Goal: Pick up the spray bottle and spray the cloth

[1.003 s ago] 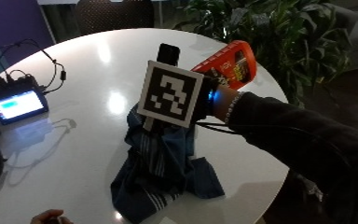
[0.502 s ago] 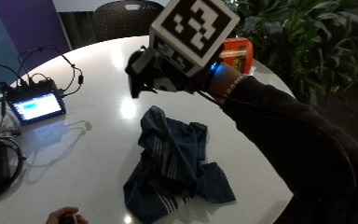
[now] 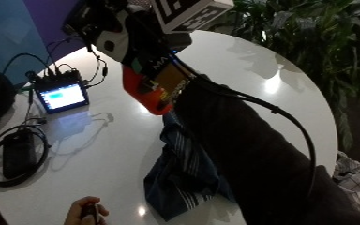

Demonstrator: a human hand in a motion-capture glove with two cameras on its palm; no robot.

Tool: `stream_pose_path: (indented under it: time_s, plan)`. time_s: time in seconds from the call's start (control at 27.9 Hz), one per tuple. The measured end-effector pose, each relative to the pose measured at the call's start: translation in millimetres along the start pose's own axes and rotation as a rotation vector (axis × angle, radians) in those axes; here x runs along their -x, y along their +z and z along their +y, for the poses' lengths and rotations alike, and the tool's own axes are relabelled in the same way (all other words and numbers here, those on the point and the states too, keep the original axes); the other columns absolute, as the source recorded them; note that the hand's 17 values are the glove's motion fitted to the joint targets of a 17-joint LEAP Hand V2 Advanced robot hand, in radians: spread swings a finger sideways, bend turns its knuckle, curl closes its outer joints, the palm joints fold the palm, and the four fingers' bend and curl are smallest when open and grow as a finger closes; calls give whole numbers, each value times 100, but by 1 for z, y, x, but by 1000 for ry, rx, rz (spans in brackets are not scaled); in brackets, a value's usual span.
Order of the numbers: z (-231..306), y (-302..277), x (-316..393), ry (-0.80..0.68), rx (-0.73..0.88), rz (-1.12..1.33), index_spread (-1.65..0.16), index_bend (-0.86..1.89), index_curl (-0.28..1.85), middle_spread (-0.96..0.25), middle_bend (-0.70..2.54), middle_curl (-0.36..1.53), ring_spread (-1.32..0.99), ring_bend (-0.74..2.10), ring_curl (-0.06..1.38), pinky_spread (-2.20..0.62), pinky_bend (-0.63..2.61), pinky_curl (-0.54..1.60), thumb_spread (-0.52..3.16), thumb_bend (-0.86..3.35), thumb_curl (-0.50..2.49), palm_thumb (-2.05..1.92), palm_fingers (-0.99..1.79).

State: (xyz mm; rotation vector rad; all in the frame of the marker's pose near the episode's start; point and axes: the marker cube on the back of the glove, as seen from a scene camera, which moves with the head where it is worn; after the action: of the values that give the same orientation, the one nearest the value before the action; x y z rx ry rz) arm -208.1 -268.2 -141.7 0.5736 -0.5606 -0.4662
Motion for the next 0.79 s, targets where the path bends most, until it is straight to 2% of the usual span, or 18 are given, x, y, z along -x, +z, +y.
stream_pose_path:
  time_s: [0.22, 0.39, 0.57, 0.79]
  plan:
    - [-4, 34, 17, 146, -33, -209, -29, 23, 57, -20, 59, 52, -17, 78, 46, -27, 66, 47, 76, -3, 67, 78, 140]
    - [23, 89, 5, 310, -73, -340, -29, 21, 56, -20, 59, 52, -16, 78, 46, -27, 67, 48, 78, -2, 67, 79, 139]
    - [47, 120, -13, 375, -108, -382, -29, 20, 56, -19, 58, 52, -15, 78, 46, -27, 67, 48, 80, -2, 67, 79, 139]
    - [60, 132, -27, 409, -146, -403, -29, 20, 56, -18, 57, 52, -15, 78, 46, -26, 68, 48, 81, -3, 66, 80, 138]
